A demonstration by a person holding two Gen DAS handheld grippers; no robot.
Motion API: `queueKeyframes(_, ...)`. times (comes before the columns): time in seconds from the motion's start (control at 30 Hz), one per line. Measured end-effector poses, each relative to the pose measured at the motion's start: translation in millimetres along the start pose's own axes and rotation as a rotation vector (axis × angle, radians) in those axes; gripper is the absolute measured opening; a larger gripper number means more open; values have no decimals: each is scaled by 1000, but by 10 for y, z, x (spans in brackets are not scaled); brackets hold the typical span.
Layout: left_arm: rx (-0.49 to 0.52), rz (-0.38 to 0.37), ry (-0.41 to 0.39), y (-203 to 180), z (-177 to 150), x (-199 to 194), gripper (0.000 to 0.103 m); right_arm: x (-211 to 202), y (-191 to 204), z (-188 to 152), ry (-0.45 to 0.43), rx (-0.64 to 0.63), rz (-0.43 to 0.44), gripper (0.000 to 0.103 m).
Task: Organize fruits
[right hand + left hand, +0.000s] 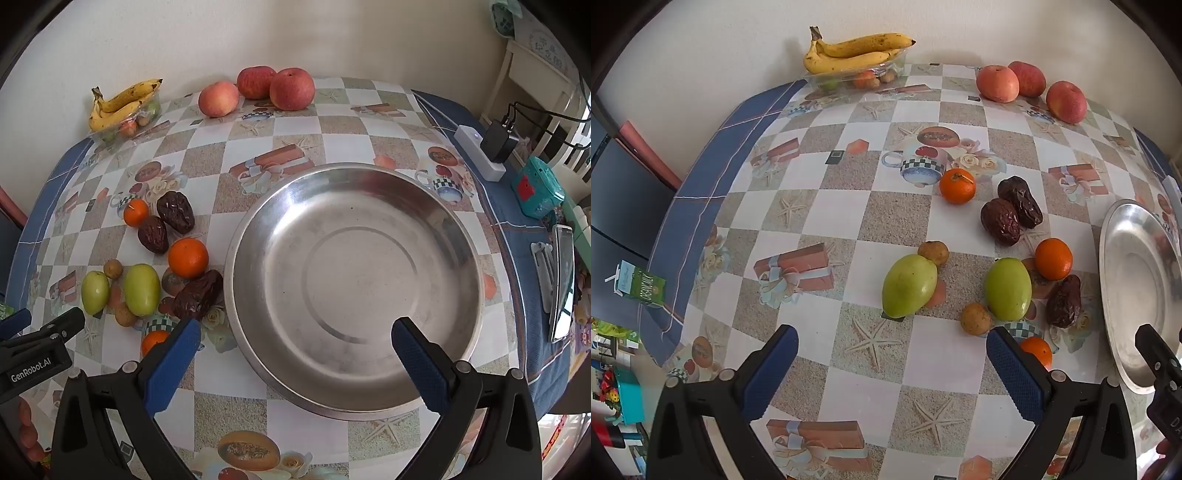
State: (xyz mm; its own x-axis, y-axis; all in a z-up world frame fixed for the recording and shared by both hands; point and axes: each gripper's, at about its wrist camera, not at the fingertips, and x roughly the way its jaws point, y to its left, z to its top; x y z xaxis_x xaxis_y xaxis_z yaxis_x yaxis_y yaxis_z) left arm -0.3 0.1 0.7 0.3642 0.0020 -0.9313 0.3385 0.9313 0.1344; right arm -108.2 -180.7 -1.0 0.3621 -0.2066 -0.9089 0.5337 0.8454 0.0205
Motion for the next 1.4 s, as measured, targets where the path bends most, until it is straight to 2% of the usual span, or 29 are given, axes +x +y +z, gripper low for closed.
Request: queueKeyframes(1.4, 0, -6, 1, -1, 0, 7, 103, 27, -17, 17, 5, -1, 5, 103)
